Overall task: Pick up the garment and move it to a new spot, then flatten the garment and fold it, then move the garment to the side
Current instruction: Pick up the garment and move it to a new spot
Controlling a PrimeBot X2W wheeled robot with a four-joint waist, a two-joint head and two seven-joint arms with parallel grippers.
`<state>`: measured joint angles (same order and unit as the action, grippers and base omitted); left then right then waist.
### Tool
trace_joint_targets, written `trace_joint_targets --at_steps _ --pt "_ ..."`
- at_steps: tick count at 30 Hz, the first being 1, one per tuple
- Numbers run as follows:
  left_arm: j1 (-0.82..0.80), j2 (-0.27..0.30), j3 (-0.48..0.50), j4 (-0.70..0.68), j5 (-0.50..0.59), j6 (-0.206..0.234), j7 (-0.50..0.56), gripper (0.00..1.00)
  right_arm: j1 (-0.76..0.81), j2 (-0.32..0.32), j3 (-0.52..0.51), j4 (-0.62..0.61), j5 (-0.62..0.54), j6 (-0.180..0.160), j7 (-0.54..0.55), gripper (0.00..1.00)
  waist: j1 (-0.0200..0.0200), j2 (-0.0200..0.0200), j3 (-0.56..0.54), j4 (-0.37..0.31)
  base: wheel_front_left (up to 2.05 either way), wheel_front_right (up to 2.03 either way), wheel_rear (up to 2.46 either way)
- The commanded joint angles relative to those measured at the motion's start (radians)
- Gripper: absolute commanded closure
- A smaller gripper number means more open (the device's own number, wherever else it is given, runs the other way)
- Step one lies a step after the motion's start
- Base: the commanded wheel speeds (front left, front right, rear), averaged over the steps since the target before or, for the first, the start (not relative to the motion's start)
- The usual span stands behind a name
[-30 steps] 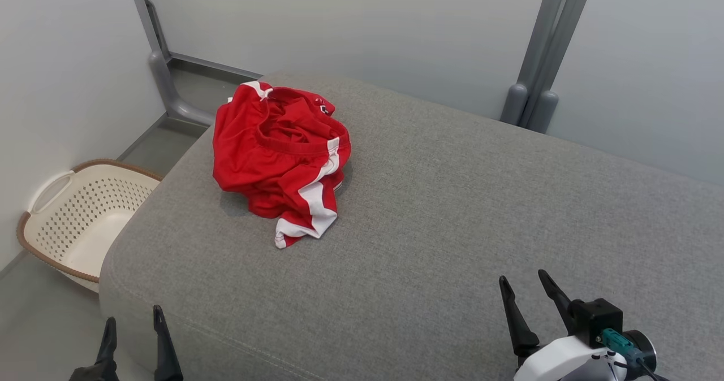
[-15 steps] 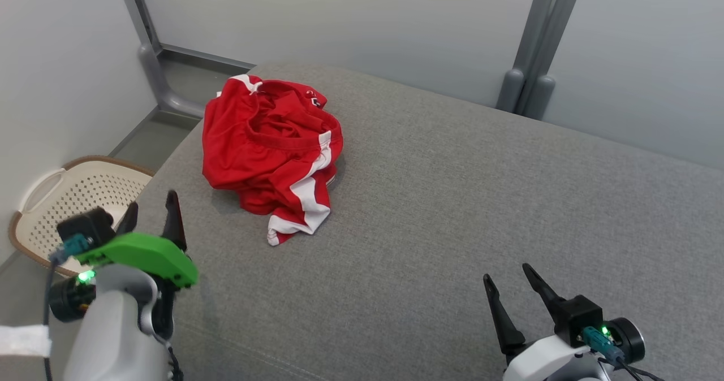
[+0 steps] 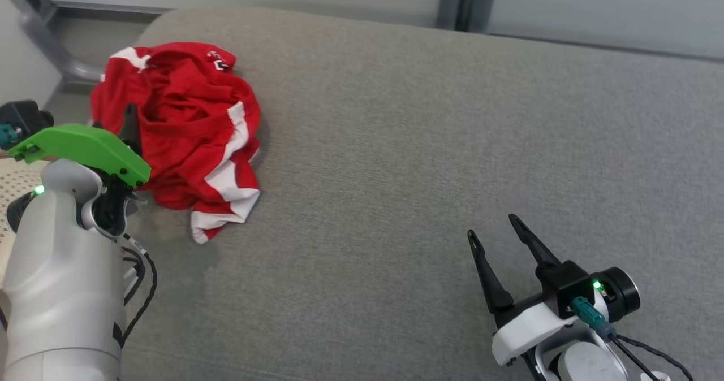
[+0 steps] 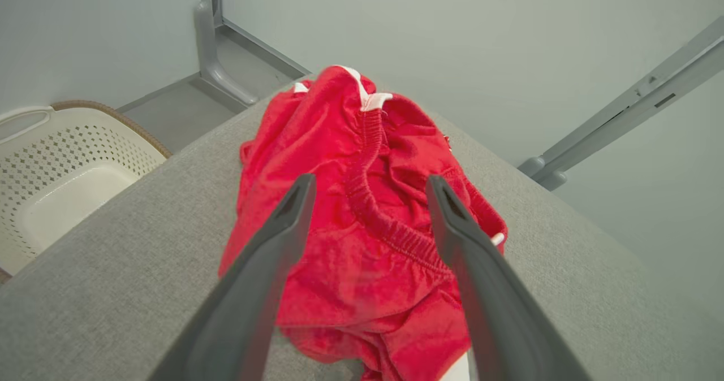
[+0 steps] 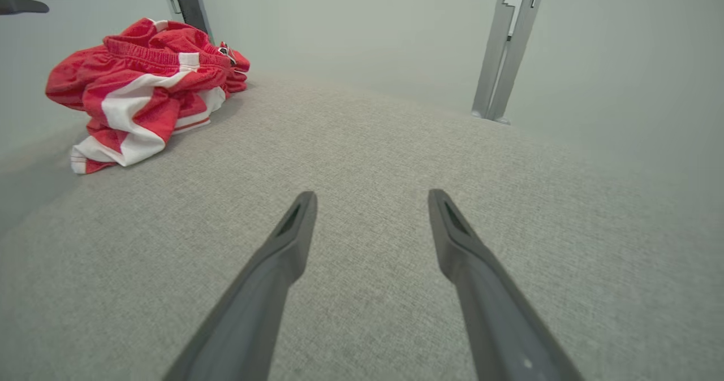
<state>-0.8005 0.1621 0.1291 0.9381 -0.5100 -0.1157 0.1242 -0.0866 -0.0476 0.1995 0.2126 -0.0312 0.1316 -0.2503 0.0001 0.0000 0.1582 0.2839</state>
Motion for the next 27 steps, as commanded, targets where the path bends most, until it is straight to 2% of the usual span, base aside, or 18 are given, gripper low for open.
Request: trace_joint_targets --at_steps 1,5,11,12,13,14,20,27 --pt "-0.029 0.012 -0.007 0.012 0.005 0.016 0.011 0.00 -0.011 -0.005 -0.004 -0.015 -0.011 -0.002 0.003 0.00 -0.0001 0.0000 0.172 -0.164 0.00 0.00 0.00" --pt "-0.073 0.033 -0.043 0.058 0.045 0.055 0.072 0.00 -0.009 -0.004 -0.005 -0.040 -0.016 -0.002 0.007 0.00 -0.0001 0.0000 0.201 -0.183 0.00 0.00 0.00" --pt "-0.077 0.078 -0.130 0.127 0.143 0.147 0.152 0.00 -0.002 -0.004 -0.003 -0.041 0.006 -0.002 0.005 0.00 -0.0001 0.0000 0.192 -0.190 0.00 0.00 0.00" --pt "-0.077 0.081 -0.137 0.130 0.152 0.152 0.159 0.26 -0.002 -0.004 -0.002 -0.038 0.011 -0.002 0.005 0.00 -0.0001 0.0000 0.188 -0.189 0.00 0.00 0.00" --pt "-0.076 0.088 -0.146 0.132 0.161 0.155 0.164 0.80 -0.004 -0.004 0.000 -0.034 0.017 -0.002 0.004 0.00 -0.0001 0.0000 0.182 -0.187 0.00 0.00 0.00" --pt "-0.074 0.090 -0.150 0.135 0.164 0.151 0.168 1.00 -0.006 -0.004 0.004 -0.030 0.023 -0.002 0.003 0.00 -0.0001 0.0000 0.175 -0.185 0.00 0.00 0.00" --pt "-0.079 0.122 -0.173 0.102 0.177 0.122 0.166 1.00 -0.010 -0.004 0.030 0.001 0.068 -0.002 -0.006 0.00 -0.0001 0.0000 0.107 -0.169 0.00 0.00 0.00" --pt "-0.115 0.200 -0.191 -0.030 0.183 0.067 0.162 1.00 -0.004 -0.004 0.062 0.050 0.141 -0.002 -0.014 0.00 -0.0001 0.0000 -0.012 -0.176 0.00 0.00 0.00"
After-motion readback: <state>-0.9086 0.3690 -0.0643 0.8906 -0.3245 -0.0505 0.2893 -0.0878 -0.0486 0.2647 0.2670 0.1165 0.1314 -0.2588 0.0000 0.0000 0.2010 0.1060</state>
